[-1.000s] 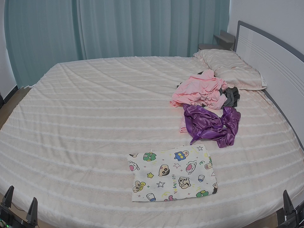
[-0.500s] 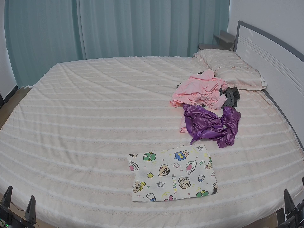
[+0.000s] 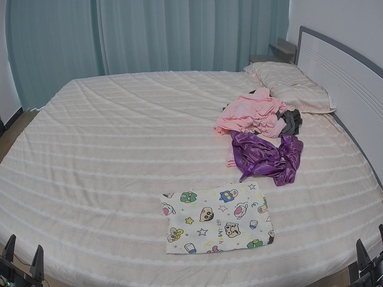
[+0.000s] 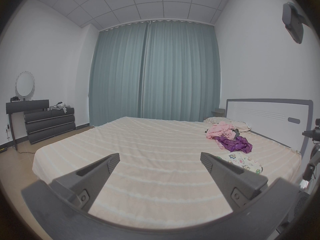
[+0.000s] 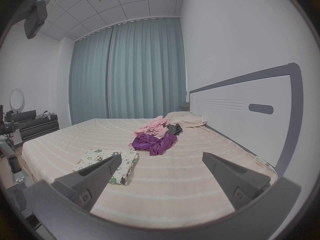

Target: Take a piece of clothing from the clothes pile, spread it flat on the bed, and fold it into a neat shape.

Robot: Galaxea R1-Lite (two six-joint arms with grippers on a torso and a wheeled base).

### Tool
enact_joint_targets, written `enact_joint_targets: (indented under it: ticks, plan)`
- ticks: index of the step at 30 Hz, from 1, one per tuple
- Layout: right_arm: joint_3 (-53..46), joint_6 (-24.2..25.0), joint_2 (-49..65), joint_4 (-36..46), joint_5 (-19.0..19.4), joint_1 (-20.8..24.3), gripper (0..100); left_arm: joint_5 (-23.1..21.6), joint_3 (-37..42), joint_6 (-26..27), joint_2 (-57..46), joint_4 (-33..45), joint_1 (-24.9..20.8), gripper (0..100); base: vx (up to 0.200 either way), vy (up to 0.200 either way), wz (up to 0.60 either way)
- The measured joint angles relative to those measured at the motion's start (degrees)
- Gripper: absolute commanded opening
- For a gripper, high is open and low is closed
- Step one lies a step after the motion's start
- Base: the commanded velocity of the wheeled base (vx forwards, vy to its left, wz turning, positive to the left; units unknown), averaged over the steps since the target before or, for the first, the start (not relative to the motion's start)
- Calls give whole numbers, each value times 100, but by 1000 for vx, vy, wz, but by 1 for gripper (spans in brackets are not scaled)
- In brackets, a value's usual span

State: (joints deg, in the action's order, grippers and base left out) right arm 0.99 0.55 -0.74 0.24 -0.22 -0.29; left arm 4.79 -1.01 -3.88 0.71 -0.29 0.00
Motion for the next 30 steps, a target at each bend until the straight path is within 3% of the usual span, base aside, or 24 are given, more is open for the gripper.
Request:
enact_joint_targets:
  ticks: [30]
  plan:
    - [2, -65, -11, 13, 55, 37, 100, -17, 0, 84, 11, -4, -2, 100, 0, 0, 0]
